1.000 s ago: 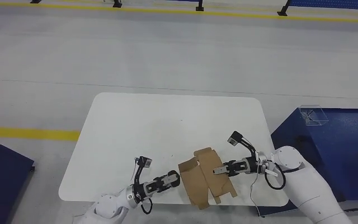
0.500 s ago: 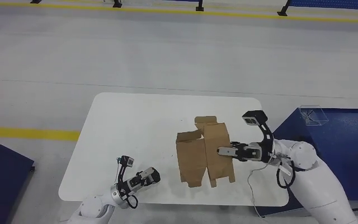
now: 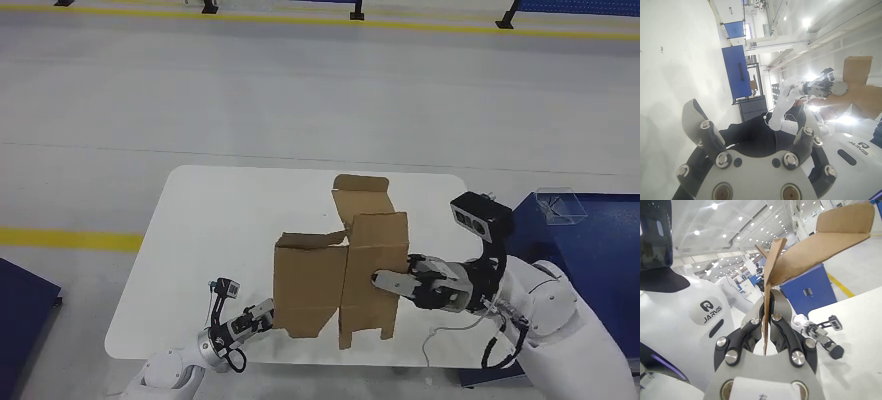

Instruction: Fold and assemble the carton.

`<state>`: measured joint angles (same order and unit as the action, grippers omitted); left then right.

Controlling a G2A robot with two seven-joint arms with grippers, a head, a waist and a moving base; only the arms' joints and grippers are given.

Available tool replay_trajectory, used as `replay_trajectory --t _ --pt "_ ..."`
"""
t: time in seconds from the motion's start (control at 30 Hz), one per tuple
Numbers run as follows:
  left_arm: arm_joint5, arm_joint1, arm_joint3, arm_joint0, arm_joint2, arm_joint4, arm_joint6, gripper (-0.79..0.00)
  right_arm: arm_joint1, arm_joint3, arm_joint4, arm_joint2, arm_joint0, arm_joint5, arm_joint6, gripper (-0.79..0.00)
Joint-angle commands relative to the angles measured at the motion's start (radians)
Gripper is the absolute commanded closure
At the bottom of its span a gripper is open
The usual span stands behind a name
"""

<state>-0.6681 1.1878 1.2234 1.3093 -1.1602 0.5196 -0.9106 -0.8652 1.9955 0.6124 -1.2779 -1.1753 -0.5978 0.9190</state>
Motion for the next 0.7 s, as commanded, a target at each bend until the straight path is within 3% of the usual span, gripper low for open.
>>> replay_trajectory --t 0.0,0.2,0.33,0.5,0.67 --pt "0.000 0.000 0.000 0.000 0.000 0.000 0.000 -0.785 -0.004 -0.035 0.309 0.048 0.029 0.114 0.124 0.000" --pt "0.000 0.000 0.000 0.000 0.000 0.000 0.000 -0.785 -0.044 -0.158 0.937 0.224 0.101 0.570 0.418 0.000" --pt "0.000 0.000 0.000 0.000 0.000 0.000 0.000 -0.785 -0.084 -0.219 1.211 0.358 0.136 0.850 0.443 0.000" --pt "0.000 0.000 0.000 0.000 0.000 0.000 0.000 -0.785 -0.136 -0.282 1.432 0.498 0.153 1.037 0.369 0.000" --pt "0.000 0.000 0.000 0.000 0.000 0.000 0.000 -0.785 -0.182 -0.342 1.536 0.565 0.174 1.092 0.306 0.000"
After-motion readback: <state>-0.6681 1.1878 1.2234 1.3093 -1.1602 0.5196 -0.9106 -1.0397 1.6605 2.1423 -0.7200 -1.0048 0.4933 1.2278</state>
